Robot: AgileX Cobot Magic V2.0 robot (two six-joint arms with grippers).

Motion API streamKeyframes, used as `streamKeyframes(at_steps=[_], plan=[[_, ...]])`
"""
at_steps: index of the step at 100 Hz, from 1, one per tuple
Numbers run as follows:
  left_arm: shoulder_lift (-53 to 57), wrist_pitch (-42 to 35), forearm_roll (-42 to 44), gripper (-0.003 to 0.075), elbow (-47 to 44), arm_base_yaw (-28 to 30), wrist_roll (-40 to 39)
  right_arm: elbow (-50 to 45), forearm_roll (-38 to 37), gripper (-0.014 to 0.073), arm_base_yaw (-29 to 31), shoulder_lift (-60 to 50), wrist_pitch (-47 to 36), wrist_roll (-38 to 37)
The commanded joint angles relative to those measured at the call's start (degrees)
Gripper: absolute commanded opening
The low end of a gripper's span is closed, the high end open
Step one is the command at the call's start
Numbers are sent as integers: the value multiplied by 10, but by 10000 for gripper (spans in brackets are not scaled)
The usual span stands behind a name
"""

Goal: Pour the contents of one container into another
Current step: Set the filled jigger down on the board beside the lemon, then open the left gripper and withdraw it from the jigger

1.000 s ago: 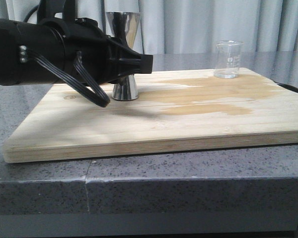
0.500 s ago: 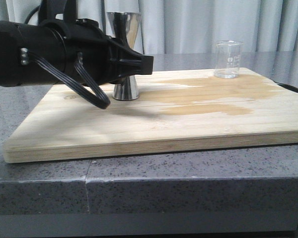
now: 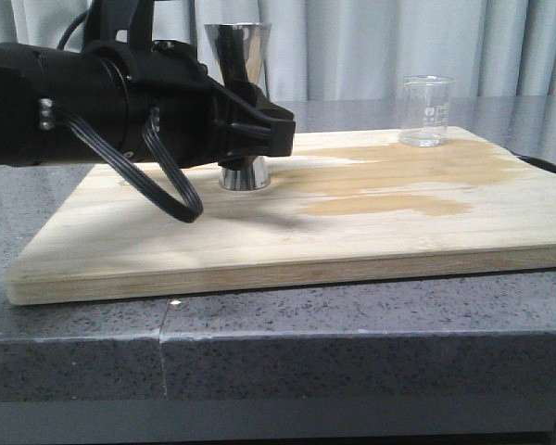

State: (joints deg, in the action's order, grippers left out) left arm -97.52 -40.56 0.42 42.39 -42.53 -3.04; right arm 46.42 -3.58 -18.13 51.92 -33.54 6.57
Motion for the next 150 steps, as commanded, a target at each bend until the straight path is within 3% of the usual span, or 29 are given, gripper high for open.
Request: streamKeyframes(at_steps=[1,36,112,150], plan=[[20,-40,0,382,11,-1,-4,12,-3,653,-2,-8,-36,1],[20,-40,0,469,11,-1,-4,12,-3,653,-2,-8,-39,1],[78,-17,-4,468,-30,1,-4,12,-3,653,-2,-8,-39,1],[160,19,-4,468,-67,1,-4,12,-3,653,-2,-8,-36,1]])
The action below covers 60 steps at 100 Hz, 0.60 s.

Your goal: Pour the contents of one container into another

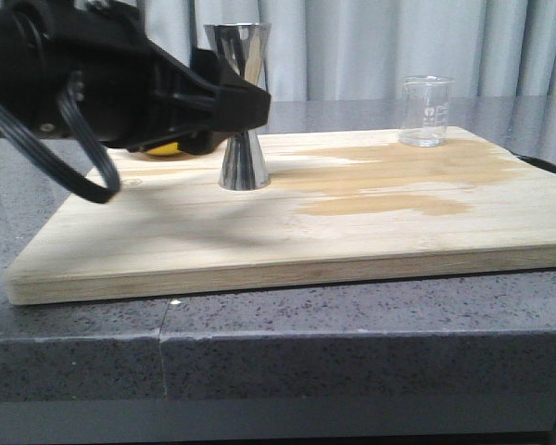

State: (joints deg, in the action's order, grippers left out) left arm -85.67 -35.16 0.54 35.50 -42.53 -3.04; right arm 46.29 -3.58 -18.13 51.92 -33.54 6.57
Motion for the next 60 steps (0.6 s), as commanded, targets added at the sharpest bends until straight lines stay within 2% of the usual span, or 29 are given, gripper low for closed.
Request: streamKeyframes(at_steps=[1,36,53,60], plan=[[44,-34,-5,468,1,1,-4,14,-3,653,-2,-8,-36,1],[190,36,-5,463,-20,1,-4,14,-3,653,-2,-8,-9,3],[278,34,-5,460,-20,5,-1,14,9,653,18,-15,14,79],[316,35,-5,454,-20,20,11,14,36,653,34,-29,45,80]])
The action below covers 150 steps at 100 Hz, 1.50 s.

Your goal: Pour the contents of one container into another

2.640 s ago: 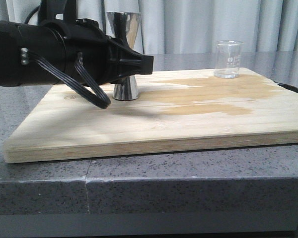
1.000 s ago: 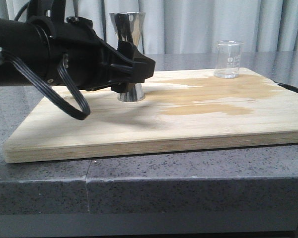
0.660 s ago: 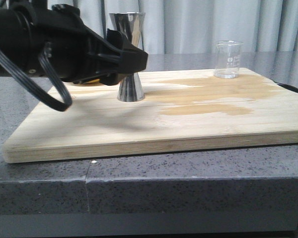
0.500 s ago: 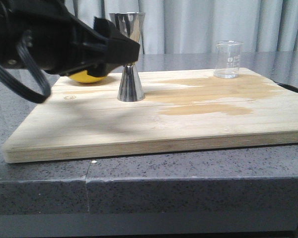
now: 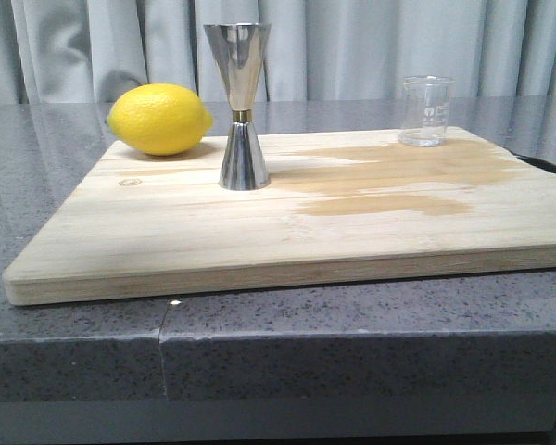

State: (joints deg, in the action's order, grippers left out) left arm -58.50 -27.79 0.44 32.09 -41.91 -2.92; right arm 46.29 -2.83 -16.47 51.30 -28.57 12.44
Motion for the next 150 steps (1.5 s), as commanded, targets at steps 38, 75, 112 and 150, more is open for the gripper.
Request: streamKeyframes(at_steps=[38,75,112,150], plan=[[269,111,-4,207,14,185,77,14,43,652,115,-177,273,89],[403,313,-4,169,14,323,75,-1,42,443,179,-352,604,84],[411,268,-33,-19,-59,349,67,-107,48,-55,179,-489,571,68],[411,141,-33,-19,-180,349,67,-192,57,-57,179,-518,574,64]])
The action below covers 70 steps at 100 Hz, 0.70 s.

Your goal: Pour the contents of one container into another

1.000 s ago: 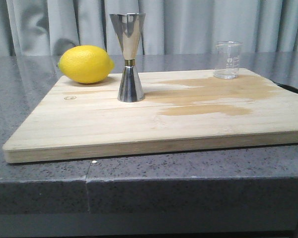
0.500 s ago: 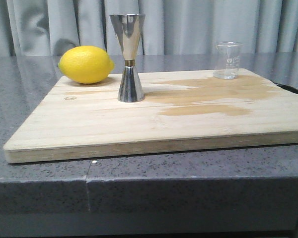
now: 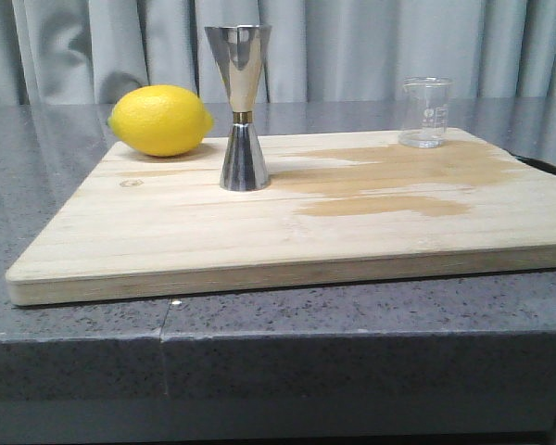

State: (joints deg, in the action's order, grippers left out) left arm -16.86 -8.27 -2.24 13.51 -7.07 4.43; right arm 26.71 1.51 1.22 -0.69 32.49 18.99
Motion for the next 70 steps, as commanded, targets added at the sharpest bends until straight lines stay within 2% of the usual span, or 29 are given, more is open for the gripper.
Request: streamKeyframes(at_steps=[1,42,58,70], plan=[[-5,-54,-6,-19,6,1,-7,3,15,-57,2,2,-36,-2],[-5,-54,-6,-19,-7,1,-7,-4,17,-57,2,2,-35,-2],[-5,-65,-8,-19,-20,-47,-7,-4,17,-57,2,2,-35,-2],[7,-65,-15,-19,-52,-48,-7,-4,17,-57,2,2,-35,-2]])
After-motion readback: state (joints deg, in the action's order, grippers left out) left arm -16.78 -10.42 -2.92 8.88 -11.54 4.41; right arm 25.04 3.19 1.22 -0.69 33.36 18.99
